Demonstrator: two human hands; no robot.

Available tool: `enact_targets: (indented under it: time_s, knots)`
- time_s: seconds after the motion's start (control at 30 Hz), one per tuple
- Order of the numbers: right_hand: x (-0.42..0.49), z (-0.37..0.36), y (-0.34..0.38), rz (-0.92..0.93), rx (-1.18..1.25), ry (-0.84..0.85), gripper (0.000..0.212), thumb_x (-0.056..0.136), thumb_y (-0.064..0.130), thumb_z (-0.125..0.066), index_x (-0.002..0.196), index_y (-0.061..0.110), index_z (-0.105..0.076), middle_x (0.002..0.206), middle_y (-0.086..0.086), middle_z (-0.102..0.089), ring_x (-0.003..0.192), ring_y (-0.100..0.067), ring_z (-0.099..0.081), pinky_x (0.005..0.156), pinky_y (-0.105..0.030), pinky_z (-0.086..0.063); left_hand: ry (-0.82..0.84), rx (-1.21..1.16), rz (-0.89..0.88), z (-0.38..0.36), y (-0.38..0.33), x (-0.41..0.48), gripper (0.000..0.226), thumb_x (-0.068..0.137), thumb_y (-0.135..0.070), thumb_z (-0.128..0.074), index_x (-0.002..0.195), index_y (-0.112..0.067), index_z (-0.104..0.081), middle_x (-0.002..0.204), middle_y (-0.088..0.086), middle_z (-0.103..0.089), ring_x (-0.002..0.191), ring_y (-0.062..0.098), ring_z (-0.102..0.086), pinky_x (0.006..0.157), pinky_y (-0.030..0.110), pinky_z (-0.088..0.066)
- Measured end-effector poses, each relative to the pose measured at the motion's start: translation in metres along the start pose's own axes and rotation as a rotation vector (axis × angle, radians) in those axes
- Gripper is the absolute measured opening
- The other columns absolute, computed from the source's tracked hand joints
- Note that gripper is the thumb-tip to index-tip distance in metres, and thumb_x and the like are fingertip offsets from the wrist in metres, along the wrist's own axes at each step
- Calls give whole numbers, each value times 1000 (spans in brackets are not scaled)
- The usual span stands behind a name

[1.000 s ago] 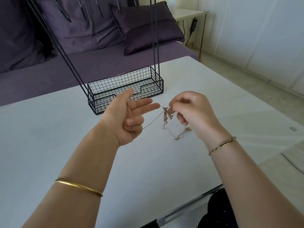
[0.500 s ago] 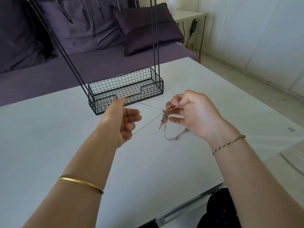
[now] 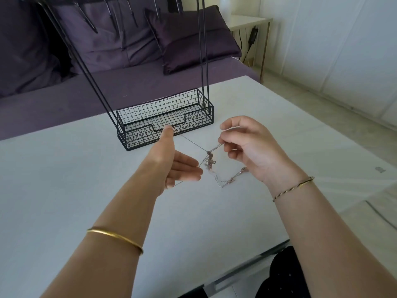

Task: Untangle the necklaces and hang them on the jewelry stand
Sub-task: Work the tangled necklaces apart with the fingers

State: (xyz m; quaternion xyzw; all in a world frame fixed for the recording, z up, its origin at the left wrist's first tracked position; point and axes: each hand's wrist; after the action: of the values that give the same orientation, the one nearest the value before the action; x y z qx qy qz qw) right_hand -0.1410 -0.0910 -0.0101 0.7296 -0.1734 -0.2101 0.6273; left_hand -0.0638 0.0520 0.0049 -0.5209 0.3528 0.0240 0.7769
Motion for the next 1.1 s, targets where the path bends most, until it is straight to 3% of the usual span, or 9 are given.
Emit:
enact_targets:
  time_s: [0.17, 0.33, 0.47, 0.63, 0.8, 0.93, 1.0, 1.1]
  knots:
    - [0, 4, -1, 11, -49, 58, 13, 86, 3, -63, 81, 15, -63, 62, -1, -61, 48, -11, -50, 49, -22, -41, 3, -128, 21, 2, -2, 0, 83, 94, -66, -16, 102, 2, -62, 83, 19, -73, 64, 25, -71, 34, 14, -25]
    - [0, 2, -5, -1, -269, 198, 9, 90, 13, -61, 81, 14, -62, 55, 4, -52, 45, -10, -36, 44, -19, -31, -22, -145, -12, 1, -3, 1, 75, 95, -63, -19, 104, -1, -60, 80, 19, -73, 66, 25, -72, 37, 17, -28]
    - [-3, 0, -4, 79, -596, 230, 12, 80, 21, -72, 78, 18, -61, 58, 9, -51, 47, -5, -41, 46, -17, -30, -69, -118, -42, 2, -3, 2, 72, 95, -63, -21, 103, -3, -60, 79, 17, -74, 68, 26, -73, 40, 19, -27]
    - [-1, -4, -8, 258, -876, 89, 14, 81, 16, -67, 72, 25, -59, 61, 9, -50, 54, -6, -45, 52, -24, -34, -75, -82, -44, 2, 0, 4, 71, 96, -62, -21, 102, -3, -60, 79, 17, -74, 65, 26, -73, 42, 20, -26]
    - [-5, -12, -2, 289, -512, 28, 11, 84, 16, -64, 73, 15, -63, 54, 6, -52, 51, -4, -47, 52, -15, -36, -33, 23, -38, -5, 2, 3, 72, 95, -64, -21, 102, -4, -60, 85, 17, -73, 62, 26, -72, 42, 22, -24]
    - [-7, -18, 5, 183, -86, 45, 18, 89, 9, -57, 71, 12, -59, 52, 3, -50, 55, -15, -48, 59, -25, -47, 22, 54, -34, -11, 2, 2, 74, 95, -65, -19, 103, -4, -60, 84, 18, -73, 62, 26, -72, 42, 21, -23]
    - [-8, -19, 7, 146, 57, 84, 20, 91, 9, -53, 71, 13, -56, 62, -1, -61, 50, -17, -45, 55, -27, -44, 51, 61, -30, -12, 1, 2, 76, 94, -66, -17, 103, -4, -60, 81, 18, -74, 62, 26, -72, 43, 22, -22]
    - [-10, -20, 9, 133, 152, 123, 18, 88, 11, -56, 71, 15, -57, 92, -10, -73, 46, -17, -40, 51, -26, -39, 82, 75, -20, -12, 2, 2, 79, 94, -66, -13, 103, -4, -61, 82, 19, -73, 63, 27, -72, 43, 22, -22]
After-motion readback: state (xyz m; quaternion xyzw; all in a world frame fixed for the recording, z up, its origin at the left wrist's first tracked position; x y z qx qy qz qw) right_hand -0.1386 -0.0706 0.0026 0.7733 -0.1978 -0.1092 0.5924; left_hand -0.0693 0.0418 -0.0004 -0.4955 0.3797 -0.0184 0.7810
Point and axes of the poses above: each hand's wrist, its own x-axis towards the middle knuckle, its own z-axis out of the back of the hand, y = z × x
